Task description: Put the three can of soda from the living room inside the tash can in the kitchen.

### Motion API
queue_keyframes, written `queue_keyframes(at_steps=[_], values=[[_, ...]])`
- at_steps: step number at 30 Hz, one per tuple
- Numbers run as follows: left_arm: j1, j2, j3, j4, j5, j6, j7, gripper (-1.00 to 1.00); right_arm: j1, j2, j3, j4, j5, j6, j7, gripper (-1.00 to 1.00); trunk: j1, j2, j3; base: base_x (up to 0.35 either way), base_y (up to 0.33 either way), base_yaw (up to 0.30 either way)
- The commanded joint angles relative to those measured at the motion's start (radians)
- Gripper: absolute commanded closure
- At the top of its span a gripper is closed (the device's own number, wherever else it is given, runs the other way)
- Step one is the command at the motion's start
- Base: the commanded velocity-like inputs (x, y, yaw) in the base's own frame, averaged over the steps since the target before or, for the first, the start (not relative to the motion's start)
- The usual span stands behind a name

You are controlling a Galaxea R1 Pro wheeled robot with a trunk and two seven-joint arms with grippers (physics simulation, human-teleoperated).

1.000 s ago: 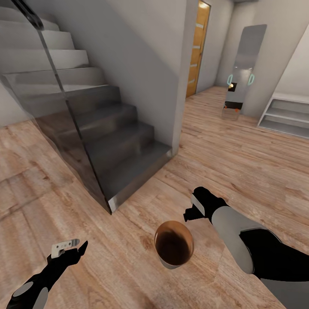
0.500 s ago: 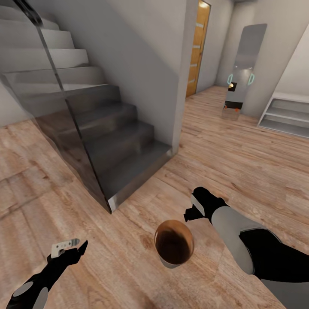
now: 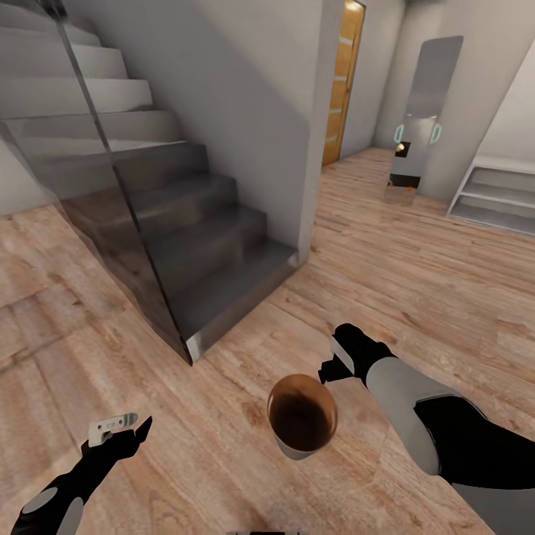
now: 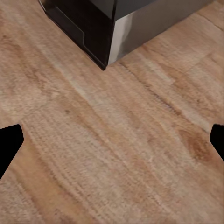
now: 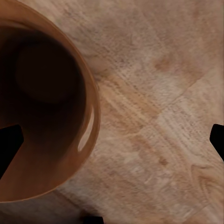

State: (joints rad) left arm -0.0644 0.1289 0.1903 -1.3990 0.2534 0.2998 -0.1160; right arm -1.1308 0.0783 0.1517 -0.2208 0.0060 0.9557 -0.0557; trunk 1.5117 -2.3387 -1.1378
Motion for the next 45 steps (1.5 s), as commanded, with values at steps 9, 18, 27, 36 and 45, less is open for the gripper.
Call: queue_keyframes(at_steps=[9, 18, 27, 36, 45], values=[[0.0, 0.0, -0.001, 0.0, 0.0, -0.001, -0.001, -1.0, 0.0, 0.0, 0.0, 0.0, 0.0, 0.0, -0.001, -1.0, 0.035, -0.063, -0.028, 0.0, 0.0, 0.0], [0.0, 0.0, -0.001, 0.0, 0.0, -0.002, -0.001, -1.0, 0.0, 0.0, 0.0, 0.001, 0.0, 0.0, -0.001, -1.0, 0.069, -0.126, -0.056, 0.0, 0.0, 0.0], [0.0, 0.0, -0.002, -0.001, 0.0, -0.002, -0.001, -1.0, 0.0, 0.0, 0.0, 0.001, 0.0, 0.0, -0.001, -1.0, 0.088, -0.161, -0.072, 0.0, 0.0, 0.0], [0.0, 0.0, -0.002, -0.002, 0.0, -0.002, -0.001, -1.0, 0.0, 0.0, 0.001, 0.0, 0.0, 0.0, -0.001, -1.0, 0.088, -0.161, -0.072, 0.0, 0.0, 0.0], [0.0, 0.0, -0.002, -0.002, 0.0, -0.002, -0.001, -1.0, 0.0, 0.0, 0.002, 0.0, 0.0, 0.0, -0.001, -1.0, 0.092, -0.163, -0.109, 0.0, 0.0, 0.0]])
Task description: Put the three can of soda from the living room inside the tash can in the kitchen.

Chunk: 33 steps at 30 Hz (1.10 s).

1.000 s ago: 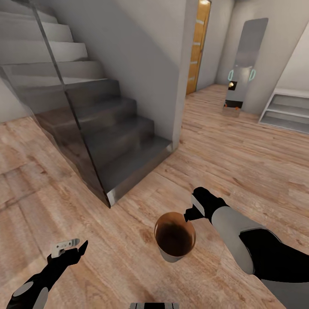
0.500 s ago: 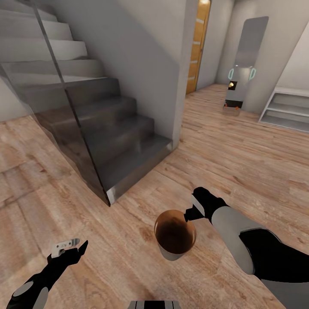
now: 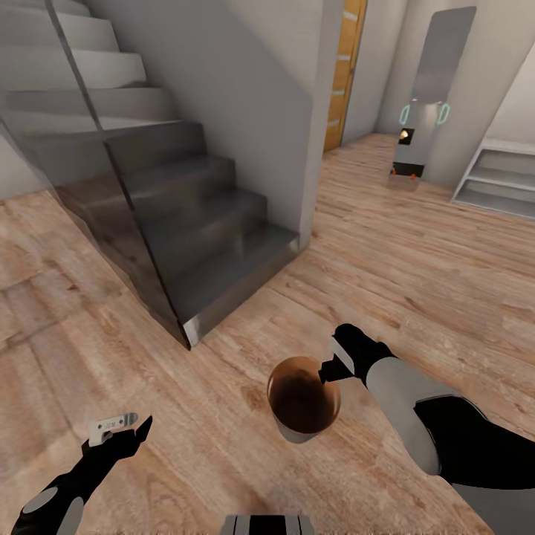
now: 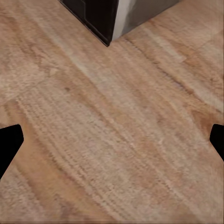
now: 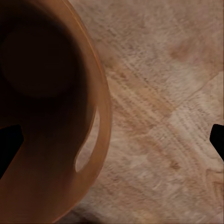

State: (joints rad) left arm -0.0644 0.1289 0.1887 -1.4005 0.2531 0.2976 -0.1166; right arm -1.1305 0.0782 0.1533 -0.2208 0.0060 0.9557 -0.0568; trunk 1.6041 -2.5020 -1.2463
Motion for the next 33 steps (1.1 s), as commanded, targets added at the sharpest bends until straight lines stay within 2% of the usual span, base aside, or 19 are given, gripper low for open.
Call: queue_keyframes(at_steps=[1, 11, 19, 24, 33], values=[[0.0, 0.0, 0.0, 0.0, 0.0, 0.0, 0.0, -1.0, 0.0, 0.0, 0.0, 0.0, 0.0, 0.0, 0.0, -1.0, 0.0, 0.0, -0.004, 0.0, 0.0, 0.0], [0.0, 0.0, 0.0, 0.0, 0.0, 0.0, 0.0, -1.0, 0.0, 0.0, -0.001, 0.0, 0.0, 0.0, 0.0, -1.0, 0.005, -0.003, -0.047, 0.0, 0.0, 0.0], [0.001, -0.001, 0.0, -0.001, 0.0, -0.001, 0.0, -1.0, 0.0, 0.0, -0.001, 0.001, 0.0, 0.0, 0.0, -1.0, 0.005, -0.003, -0.05, 0.0, 0.0, 0.0], [0.001, -0.001, 0.0, -0.001, 0.0, -0.001, 0.0, -1.0, 0.0, 0.001, 0.0, 0.001, 0.0, 0.0, 0.0, -1.0, 0.007, -0.004, -0.071, 0.0, 0.0, 0.0], [0.001, -0.001, 0.0, -0.002, 0.0, -0.001, 0.0, -1.0, 0.0, 0.0, -0.001, 0.002, 0.0, -0.015, 0.001, -1.0, 0.007, -0.004, -0.075, 0.0, 0.0, 0.0]])
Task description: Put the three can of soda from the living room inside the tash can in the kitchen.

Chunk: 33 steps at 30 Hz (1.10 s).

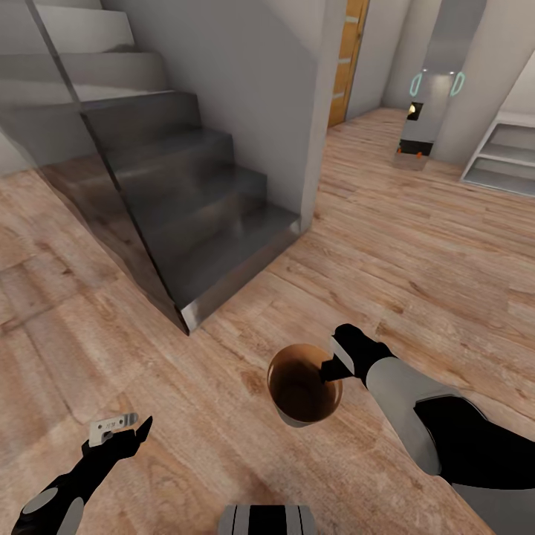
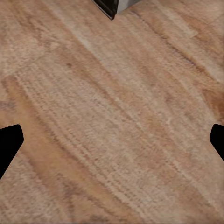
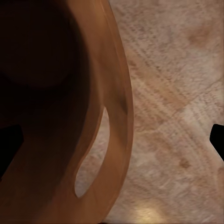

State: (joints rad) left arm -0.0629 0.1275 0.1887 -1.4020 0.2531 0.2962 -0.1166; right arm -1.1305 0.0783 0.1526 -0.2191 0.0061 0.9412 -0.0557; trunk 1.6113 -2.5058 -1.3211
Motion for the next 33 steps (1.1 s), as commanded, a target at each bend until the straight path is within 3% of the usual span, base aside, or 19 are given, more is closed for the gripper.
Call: queue_keyframes(at_steps=[1, 14, 15, 33], values=[[0.0, 0.0, 0.0, 0.0, 0.0, 0.0, 0.0, -1.0, 0.0, 0.0, 0.0, 0.0, 0.0, -0.004, 0.0, -1.0, 0.0, 0.0, 0.0, 0.0, 0.0, 0.0], [0.0, 0.0, 0.0, 0.0, 0.0, 0.0, 0.0, -1.0, 0.0, 0.0, -0.001, 0.001, 0.0, -0.022, 0.0, -1.0, 0.0, 0.0, -0.006, 0.0, 0.0, 0.0], [0.0, 0.0, 0.0, 0.0, 0.0, 0.0, 0.0, -1.0, 0.0, 0.0, -0.001, 0.001, 0.0, -0.022, 0.0, 1.0, 0.0, 0.0, -0.006, 0.0, 0.0, 0.0], [0.001, 0.0, 0.0, -0.006, 0.0, 0.0, 0.0, -1.0, 0.0, -0.002, -0.002, 0.001, 0.0, -0.024, -0.001, 1.0, 0.0, 0.0, -0.009, 0.0, 0.0, 0.0]])
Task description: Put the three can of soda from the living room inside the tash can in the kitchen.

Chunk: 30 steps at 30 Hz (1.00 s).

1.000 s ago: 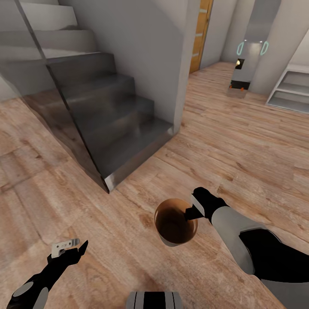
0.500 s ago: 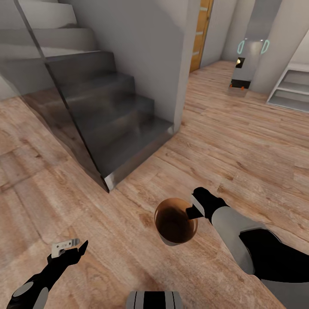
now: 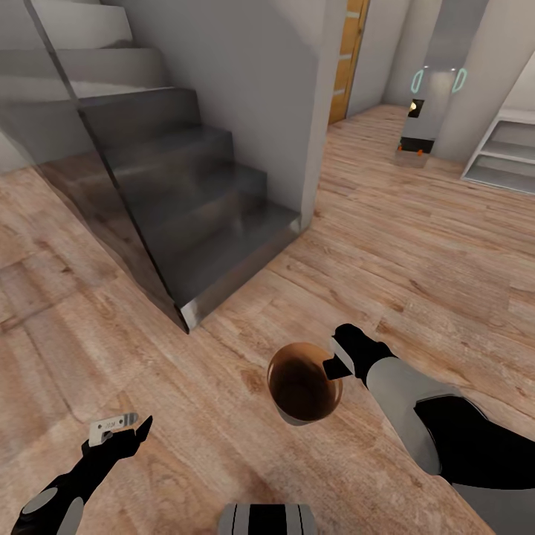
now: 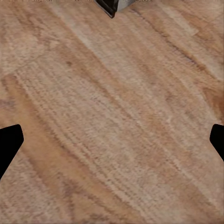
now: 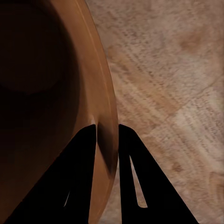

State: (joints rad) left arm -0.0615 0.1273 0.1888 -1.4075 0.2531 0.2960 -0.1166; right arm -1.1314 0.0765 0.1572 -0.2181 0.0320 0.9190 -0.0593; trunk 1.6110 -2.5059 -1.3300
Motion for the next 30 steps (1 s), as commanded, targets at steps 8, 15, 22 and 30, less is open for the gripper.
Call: queue_keyframes(at_steps=[8, 15, 22, 30], values=[[0.0, 0.0, 0.0, -0.001, 0.0, 0.0, 0.001, -1.0, 0.001, 0.0, -0.007, 0.0, -0.026, -0.004, 0.004, 1.0, 0.0, 0.0, 0.0, 0.0, 0.0, 0.0], [-0.001, 0.0, 0.0, -0.001, 0.0, 0.001, 0.006, -1.0, 0.002, -0.001, -0.008, -0.001, -0.026, -0.006, 0.004, 1.0, -0.002, 0.002, 0.023, 0.0, 0.0, 0.0], [-0.001, 0.0, -0.001, -0.001, 0.0, 0.001, 0.006, -1.0, 0.002, -0.001, -0.008, -0.001, -0.026, -0.006, 0.004, 1.0, -0.006, 0.003, 0.05, 0.0, 0.0, 0.0], [-0.001, 0.0, -0.002, -0.001, -0.001, 0.002, 0.006, -1.0, 0.002, -0.003, -0.009, -0.001, -0.026, -0.007, 0.005, 1.0, -0.009, 0.005, 0.081, 0.0, 0.0, 0.0]])
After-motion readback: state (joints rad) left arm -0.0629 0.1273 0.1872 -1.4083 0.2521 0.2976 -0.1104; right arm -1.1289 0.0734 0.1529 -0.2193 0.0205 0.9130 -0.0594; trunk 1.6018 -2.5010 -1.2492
